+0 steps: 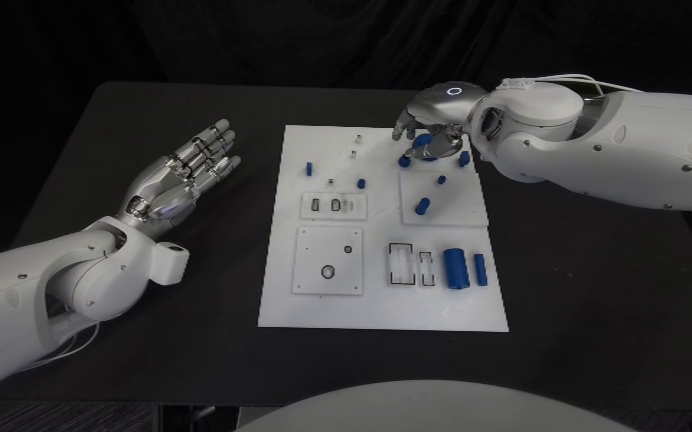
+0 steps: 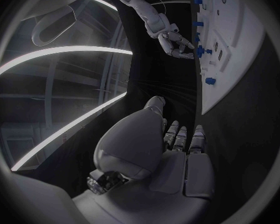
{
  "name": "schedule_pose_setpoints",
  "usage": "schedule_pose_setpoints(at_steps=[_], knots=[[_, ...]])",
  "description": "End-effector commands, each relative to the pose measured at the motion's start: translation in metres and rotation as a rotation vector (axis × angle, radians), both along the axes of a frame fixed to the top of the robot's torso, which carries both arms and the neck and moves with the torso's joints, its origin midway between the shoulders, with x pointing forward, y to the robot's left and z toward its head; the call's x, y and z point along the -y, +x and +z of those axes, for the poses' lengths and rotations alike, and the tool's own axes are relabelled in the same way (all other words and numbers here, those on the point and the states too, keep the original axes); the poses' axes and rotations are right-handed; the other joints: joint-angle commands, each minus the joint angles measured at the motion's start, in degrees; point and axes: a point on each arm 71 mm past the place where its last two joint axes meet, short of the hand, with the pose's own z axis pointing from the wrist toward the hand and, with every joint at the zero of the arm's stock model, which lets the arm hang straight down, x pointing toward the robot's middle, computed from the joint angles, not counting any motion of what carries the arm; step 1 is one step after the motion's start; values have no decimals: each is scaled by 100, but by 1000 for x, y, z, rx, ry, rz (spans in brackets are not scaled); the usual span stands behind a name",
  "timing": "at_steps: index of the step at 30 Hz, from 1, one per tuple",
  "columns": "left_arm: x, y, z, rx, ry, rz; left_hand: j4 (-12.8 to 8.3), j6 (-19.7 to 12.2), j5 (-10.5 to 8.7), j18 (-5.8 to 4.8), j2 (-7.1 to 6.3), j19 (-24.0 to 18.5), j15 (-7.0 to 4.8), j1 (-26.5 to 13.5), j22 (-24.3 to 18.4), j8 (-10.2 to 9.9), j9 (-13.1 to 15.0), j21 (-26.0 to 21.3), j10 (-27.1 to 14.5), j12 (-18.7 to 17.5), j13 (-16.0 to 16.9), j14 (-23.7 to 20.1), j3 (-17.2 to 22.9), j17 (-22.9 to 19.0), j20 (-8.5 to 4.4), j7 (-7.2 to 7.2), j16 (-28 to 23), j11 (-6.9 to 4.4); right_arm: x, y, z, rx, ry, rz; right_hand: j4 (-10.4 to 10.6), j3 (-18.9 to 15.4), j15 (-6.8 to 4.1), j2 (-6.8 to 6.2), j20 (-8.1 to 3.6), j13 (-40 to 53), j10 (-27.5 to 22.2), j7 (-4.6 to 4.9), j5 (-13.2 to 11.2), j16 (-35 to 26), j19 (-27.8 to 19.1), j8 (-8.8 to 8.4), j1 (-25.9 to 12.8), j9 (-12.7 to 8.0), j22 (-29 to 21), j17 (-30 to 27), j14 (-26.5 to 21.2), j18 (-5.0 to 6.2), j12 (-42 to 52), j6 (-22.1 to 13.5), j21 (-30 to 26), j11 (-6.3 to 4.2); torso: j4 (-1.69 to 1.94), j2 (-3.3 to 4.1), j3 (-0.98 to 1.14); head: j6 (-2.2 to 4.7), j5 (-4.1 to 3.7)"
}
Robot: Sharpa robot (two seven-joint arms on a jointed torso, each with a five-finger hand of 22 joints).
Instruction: Assemble the parts on the task board
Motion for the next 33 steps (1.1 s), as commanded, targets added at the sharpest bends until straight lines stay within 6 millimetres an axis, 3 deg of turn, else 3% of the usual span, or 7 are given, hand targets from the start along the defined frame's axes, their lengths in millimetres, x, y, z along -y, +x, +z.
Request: schedule_pose_setpoints(at_steps=[1, 11, 13, 14, 19, 27, 33], knots=[[-1, -2, 14, 143, -118, 3, 2, -5, 30, 97, -11, -19, 38, 46, -8, 4, 0, -27, -5, 13, 0, 6, 38, -2, 9, 23, 10, 31, 1, -1, -2, -8, -16, 7, 43, 5, 16, 6, 12, 7, 33, 0, -10, 29, 34, -19, -37, 6, 7, 6, 43, -39, -8, 35, 37, 9, -5, -12, -9, -10, 9], [-1, -2, 15, 150, -123, 4, -8, 13, 44, 97, -20, -24, 34, 46, -11, 7, 3, -31, -8, 16, 1, 0, 52, -5, 2, 22, 8, 29, 4, 1, -7, -21, -24, -7, 41, 12, 15, 1, 14, 5, -10, -5, -7, 45, 40, -22, -34, 13, 19, 35, 53, -40, -42, 41, 41, 17, -16, -37, -20, -36, 8], [-1, -2, 15, 153, -125, 5, -24, 33, 56, 99, -48, -24, -7, 36, -10, 11, 7, -31, -3, 29, 3, -14, 73, -12, -49, 18, 2, -15, 4, 1, -9, -24, -26, -10, 38, 14, 15, 0, 15, 5, -14, -5, -7, 47, 43, -24, -31, 14, 23, 38, 54, -41, -46, 39, 42, 17, -15, -39, -21, -40, 4], [-1, -2, 15, 155, -126, 5, -39, 85, 73, 91, -74, -13, -81, 12, -5, 24, 14, -23, 2, 32, 1, -38, 108, -24, -153, 9, -9, -94, 4, 2, -10, -26, -27, -11, 38, 15, 16, 0, 15, 5, -15, -5, -7, 48, 43, -25, -30, 14, 24, 39, 55, -41, -47, 38, 43, 17, -13, -42, -25, -49, 2], [2, -4, 16, 162, -135, 1, -64, 158, 91, 43, -103, -7, -184, -27, -3, 38, 20, -19, -43, -37, -13, -63, 175, -36, -304, -42, -21, -248, 4, 4, -15, -34, -30, -14, 30, 29, 21, 9, 18, 8, -14, 0, -7, 62, 48, -30, -13, 16, 31, 64, 65, -42, -53, 36, 45, 16, -13, -47, -25, -62, 0], [4, -5, 16, 157, -140, -9, -70, 115, 84, 13, -109, -42, -122, -63, -19, 20, 11, -46, -95, -96, -22, -63, 225, -36, -269, -41, -21, -146, 2, 8, -23, -34, -25, -12, 16, 52, 29, 18, 24, 20, 16, 14, -18, 99, 54, -35, 14, 22, 41, 128, 92, -44, -51, 37, 49, 13, -19, -53, -30, -75, 11], [3, -4, 16, 155, -139, -10, -71, 110, 81, 11, -109, -40, -118, -65, -18, 18, 11, -45, -95, -94, -22, -63, 227, -36, -266, -40, -21, -141, -1, 10, -27, -30, -16, 2, -12, 99, 38, 30, 33, 37, 68, 27, -13, 132, 64, -27, 67, 40, 57, 177, 115, -45, -49, 68, 53, 11, -14, -52, -36, -89, 9]])
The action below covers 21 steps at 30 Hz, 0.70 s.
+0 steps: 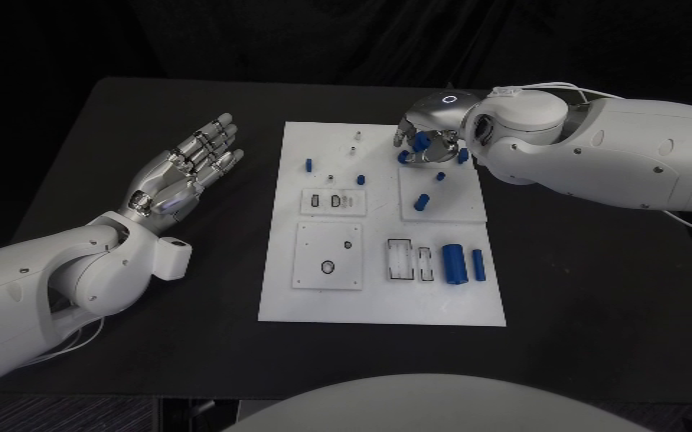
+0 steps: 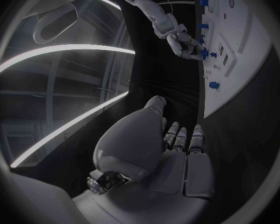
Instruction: Assemble the parts on the task board
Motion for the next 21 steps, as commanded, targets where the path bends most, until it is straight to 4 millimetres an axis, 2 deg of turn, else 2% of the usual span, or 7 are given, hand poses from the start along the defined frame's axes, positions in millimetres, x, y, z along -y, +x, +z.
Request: schedule_pose_setpoints(at_steps=[1, 9, 14, 19, 21], knots=[[-1, -2, 15, 162, -120, 2, -7, -5, -1, 10, -37, -28, 33, -41, -6, 18, -3, -23, 3, -27, -6, -2, 39, -5, 15, 11, -21, 34, -3, 0, -1, 17, 9, 23, -4, 34, 7, 28, 14, 10, 53, 7, -12, 29, 48, -23, 71, 12, 12, 16, 44, -49, -26, 57, 33, -15, 6, -2, -6, -8, -4], [-2, -1, 15, 157, -119, -1, -11, -18, -5, -1, -35, -27, 64, -50, -5, 12, -5, -21, -5, -35, -7, -2, 57, -5, 35, 19, -21, 66, -8, 1, -6, 17, 20, 45, -31, 165, -30, 24, -6, 81, 344, 29, -26, 230, 113, 138, 139, 184, 111, 353, 199, -62, 5, 367, 73, -74, 7, -11, -6, -26, -3], [-3, -1, 14, 154, -116, -1, -12, -19, -8, -5, -33, -26, 77, -53, -4, 11, -5, -21, -7, -37, -7, -2, 64, -5, 43, 24, -21, 76, -8, 1, -9, 18, 25, 52, -114, 244, -120, 73, -82, 185, 743, 49, -30, 309, 82, 437, 257, 479, 82, 495, 273, -47, 106, 822, 25, -203, 9, -18, -10, -37, 3], [-4, 0, 14, 151, -114, -1, -13, -19, -10, -7, -33, -25, 83, -55, -4, 10, -5, -20, -7, -36, -6, -2, 68, -5, 48, 29, -21, 83, -7, 2, -9, 25, 30, 52, -264, 306, -228, 132, -178, 275, 1093, 85, -26, 320, -28, 606, 448, 744, -40, 550, 310, -15, 177, 958, -95, -341, 8, -19, -12, -42, -2], [-4, 0, 14, 150, -114, -2, -16, -22, -13, -12, -32, -26, 101, -59, -4, 9, -5, -21, -9, -38, -6, -2, 79, -5, 63, 49, -21, 100, -7, 2, -9, 26, 30, 51, -281, 310, -235, 129, -195, 281, 1118, 83, -27, 326, -20, 614, 465, 784, -27, 567, 323, -19, 163, 939, -95, -347, 5, -22, -12, -41, -10]])
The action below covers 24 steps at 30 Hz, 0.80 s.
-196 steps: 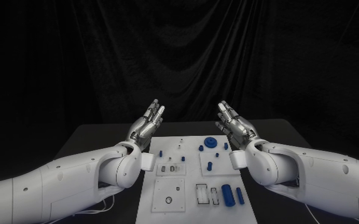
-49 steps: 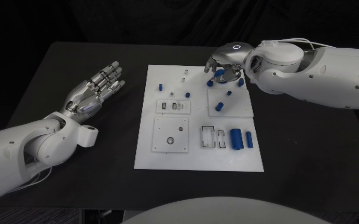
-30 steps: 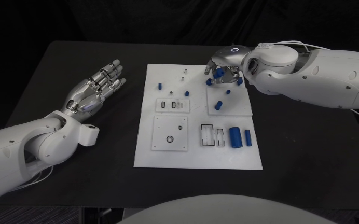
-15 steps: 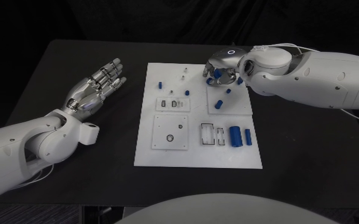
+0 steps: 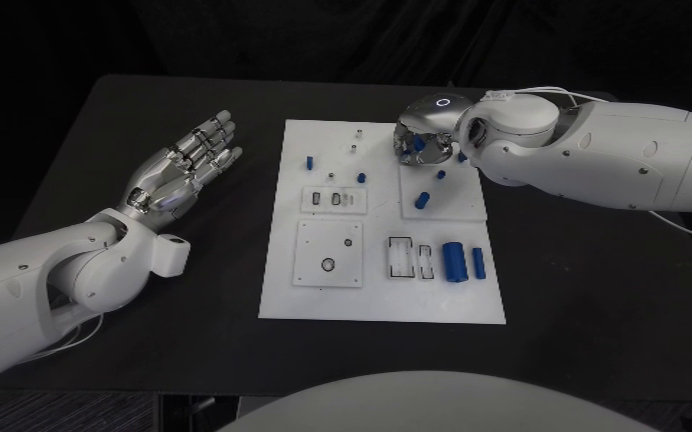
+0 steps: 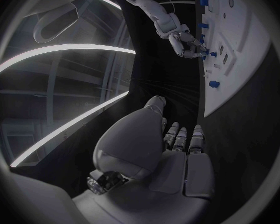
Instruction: Assemble the parts on the task board
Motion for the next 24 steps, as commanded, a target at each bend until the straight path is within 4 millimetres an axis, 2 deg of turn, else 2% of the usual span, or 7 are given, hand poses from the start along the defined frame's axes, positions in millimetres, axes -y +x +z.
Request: schedule_pose_setpoints(at_steps=[1, 8, 19, 24], knots=[[-1, -1, 14, 151, -113, -1, -2, -20, -14, -13, -9, -7, 62, -38, -6, 9, -3, -23, 8, -41, -8, -2, 35, -8, 46, 58, -21, 46, 0, 0, 1, 24, 11, 13, -43, 7, -40, 23, -35, 29, 54, 0, -18, 35, 5, 19, 104, 60, 1, 26, -5, -22, -12, -15, -20, -30, -4, -5, -1, 0, -16], [-1, -1, 14, 147, -112, -4, -5, -16, -19, -15, -10, -6, 72, -42, -6, 9, -2, -22, 5, -44, -9, -2, 43, -8, 55, 83, -21, 56, 1, 1, 0, 20, 6, 10, -91, 45, -40, 15, -46, 35, 66, -10, -20, 41, 27, -21, 157, 149, 27, 57, 21, -30, -98, -152, -23, -23, -9, -8, -3, -8, -7], [0, 1, 13, 141, -111, -10, -10, -16, -30, -18, -10, -5, 87, -50, -5, 8, -2, -21, -5, -56, -11, -2, 58, -8, 69, 129, -21, 69, -1, 1, 2, 39, 30, 24, -176, 100, -60, 39, -62, 69, 135, 38, -123, 61, 89, 28, 283, 285, 103, 120, 63, -44, -154, -104, 9, -45, -5, -11, -8, 0, 12], [0, 1, 13, 140, -110, -10, -10, -16, -30, -18, -10, -5, 87, -50, -5, 8, -2, -21, -5, -56, -11, -2, 58, -8, 69, 129, -21, 69, -6, 1, 9, 61, 49, 40, -181, 104, -57, 32, -64, 67, 121, 53, -134, 67, 99, 41, 293, 318, 114, 136, 76, -47, -193, -86, 12, -34, -1, -14, -11, 10, 38]])
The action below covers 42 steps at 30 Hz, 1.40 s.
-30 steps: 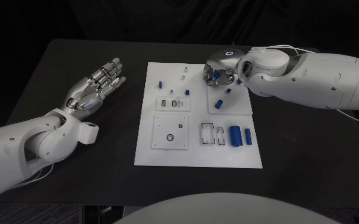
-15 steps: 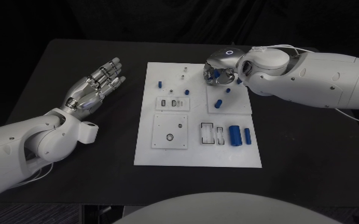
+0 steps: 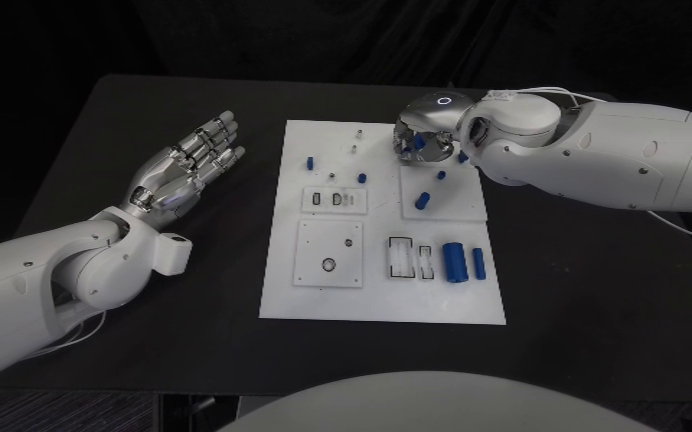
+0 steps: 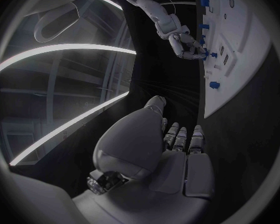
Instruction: Assemble the parts on the task board
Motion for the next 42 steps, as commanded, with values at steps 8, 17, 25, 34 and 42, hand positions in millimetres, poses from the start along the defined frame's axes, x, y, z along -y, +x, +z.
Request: schedule_pose_setpoints(at_steps=[8, 17, 25, 34, 42], knots=[[-1, -1, 13, 139, -106, 0, 5, -1, -33, -17, -8, -4, 50, -51, -5, 8, 0, -20, 1, -32, -5, -3, 48, -8, 31, 50, -21, 34, -22, 7, 30, 97, 51, 70, -61, 15, -17, -8, -1, 6, 104, 54, -36, 61, 88, 39, 78, 42, 72, 93, 71, -64, -51, 19, 54, -37, 1, 1, -3, 36, 59], [2, -1, 13, 136, -106, -6, 4, 6, -36, -18, -8, -1, 54, -53, -3, 10, 1, -18, 0, -31, -4, -3, 52, -8, 35, 60, -21, 38, -42, 23, 44, 135, 79, 103, -72, 27, -33, -12, -12, 22, 184, 76, -41, 185, 198, 51, 107, 104, 213, 336, 173, -95, -82, 45, 146, -56, 24, 4, -9, 84, 45], [3, 1, 12, 134, -105, -7, 2, 11, -38, -18, -5, 3, 67, -57, -1, 11, 2, -15, 6, -19, -2, -3, 61, -8, 45, 75, -21, 48, -56, 36, 45, 133, 69, 108, -77, 33, -36, -18, -16, 26, 200, 72, -49, 201, 190, 35, 119, 119, 204, 362, 190, -92, -104, 22, 137, -57, 19, -2, -11, 117, 31], [4, 1, 12, 133, -106, -12, -1, 10, -37, -20, -4, 6, 77, -59, 0, 11, 2, -12, 8, -17, -1, -3, 69, -8, 53, 86, -21, 57, -59, 45, 41, 114, 44, 93, -72, 39, -33, -19, -17, 24, 194, 67, -61, 207, 192, 14, 120, 129, 210, 376, 195, -93, -138, -8, 137, -50, -4, -10, -6, 105, 52], [5, 2, 12, 133, -108, -15, -4, 6, -37, -21, -3, 6, 85, -60, 0, 9, 1, -13, 8, -16, -1, -3, 76, -8, 60, 91, -21, 64, -58, 47, 35, 100, 36, 85, -66, 39, -31, -21, -17, 24, 196, 66, -73, 211, 201, 5, 115, 134, 224, 386, 198, -97, -152, -20, 144, -49, 9, -12, -4, 110, 54]])
